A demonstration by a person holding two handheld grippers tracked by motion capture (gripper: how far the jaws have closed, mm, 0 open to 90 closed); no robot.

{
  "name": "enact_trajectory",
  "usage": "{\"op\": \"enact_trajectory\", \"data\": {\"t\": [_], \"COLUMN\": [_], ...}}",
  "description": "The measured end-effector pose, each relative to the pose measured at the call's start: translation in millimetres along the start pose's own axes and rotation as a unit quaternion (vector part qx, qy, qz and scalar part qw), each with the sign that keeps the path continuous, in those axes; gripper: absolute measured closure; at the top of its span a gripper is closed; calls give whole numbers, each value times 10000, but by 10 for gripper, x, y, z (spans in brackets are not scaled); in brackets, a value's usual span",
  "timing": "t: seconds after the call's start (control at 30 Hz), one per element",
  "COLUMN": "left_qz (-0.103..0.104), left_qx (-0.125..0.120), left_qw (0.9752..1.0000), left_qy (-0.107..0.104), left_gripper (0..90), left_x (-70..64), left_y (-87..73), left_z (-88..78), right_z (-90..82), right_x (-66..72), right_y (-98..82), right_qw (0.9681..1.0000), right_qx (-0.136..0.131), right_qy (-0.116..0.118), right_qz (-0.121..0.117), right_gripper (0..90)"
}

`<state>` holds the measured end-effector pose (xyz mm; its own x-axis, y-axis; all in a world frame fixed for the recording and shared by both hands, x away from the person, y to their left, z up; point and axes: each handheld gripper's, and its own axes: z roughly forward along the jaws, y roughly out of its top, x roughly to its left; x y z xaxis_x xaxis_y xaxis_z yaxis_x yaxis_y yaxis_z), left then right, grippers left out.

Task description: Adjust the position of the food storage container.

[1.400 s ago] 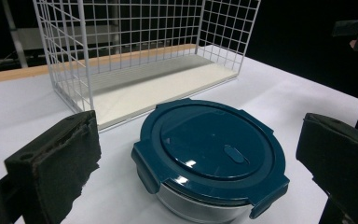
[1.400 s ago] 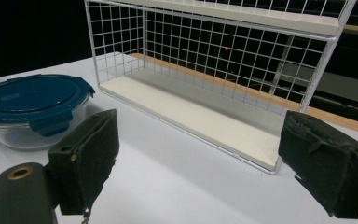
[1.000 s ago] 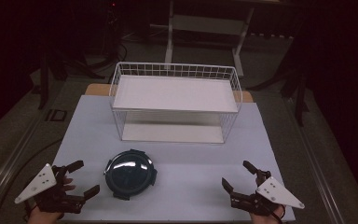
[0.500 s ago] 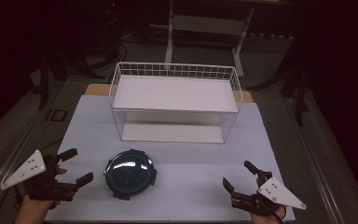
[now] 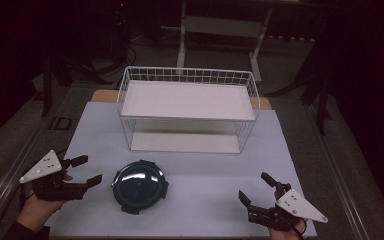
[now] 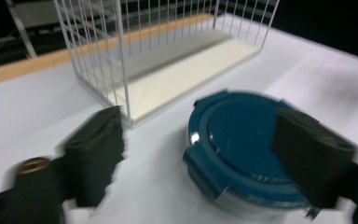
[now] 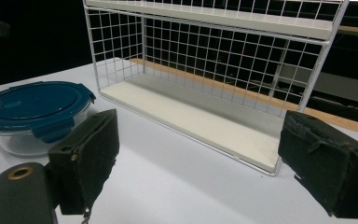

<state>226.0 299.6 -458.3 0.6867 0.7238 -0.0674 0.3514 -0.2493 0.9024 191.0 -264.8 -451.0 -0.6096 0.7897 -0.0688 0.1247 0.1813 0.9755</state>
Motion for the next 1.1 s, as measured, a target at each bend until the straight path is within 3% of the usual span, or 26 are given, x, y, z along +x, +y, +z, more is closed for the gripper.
{"op": "enact_trajectory", "data": {"t": [0.1,0.27,0.43,0.6,0.77,0.83,0.9,1.1], "left_qz": [98,149,229,337,379,336,427,338], "left_qx": [417,969,1253,1482,1518,1480,1530,1582], "left_qw": [9991,9952,9919,9882,9871,9877,9868,9862], "left_qy": [-44,6,-6,-211,-347,-375,-314,-349], "left_gripper": [511,705,892,895,896,896,896,897], "left_x": [45,69,68,19,-20,-24,-44,-110], "left_y": [-80,-202,-265,-280,-264,-256,-242,-219], "left_z": [101,255,384,492,519,511,512,545], "right_z": [9,7,13,6,15,15,15,23], "right_x": [-3,-1,-3,-9,-12,-11,-10,-3], "right_y": [-6,-6,-13,-12,-17,-17,-17,-18], "right_qw": [10000,10000,9999,9999,9999,9998,9998,9999], "right_qx": [25,32,58,44,64,68,66,77], "right_qy": [27,67,97,106,121,125,125,131], "right_qz": [31,37,88,85,101,103,106,78], "right_gripper": [123,123,123,124,124,124,124,124]}}
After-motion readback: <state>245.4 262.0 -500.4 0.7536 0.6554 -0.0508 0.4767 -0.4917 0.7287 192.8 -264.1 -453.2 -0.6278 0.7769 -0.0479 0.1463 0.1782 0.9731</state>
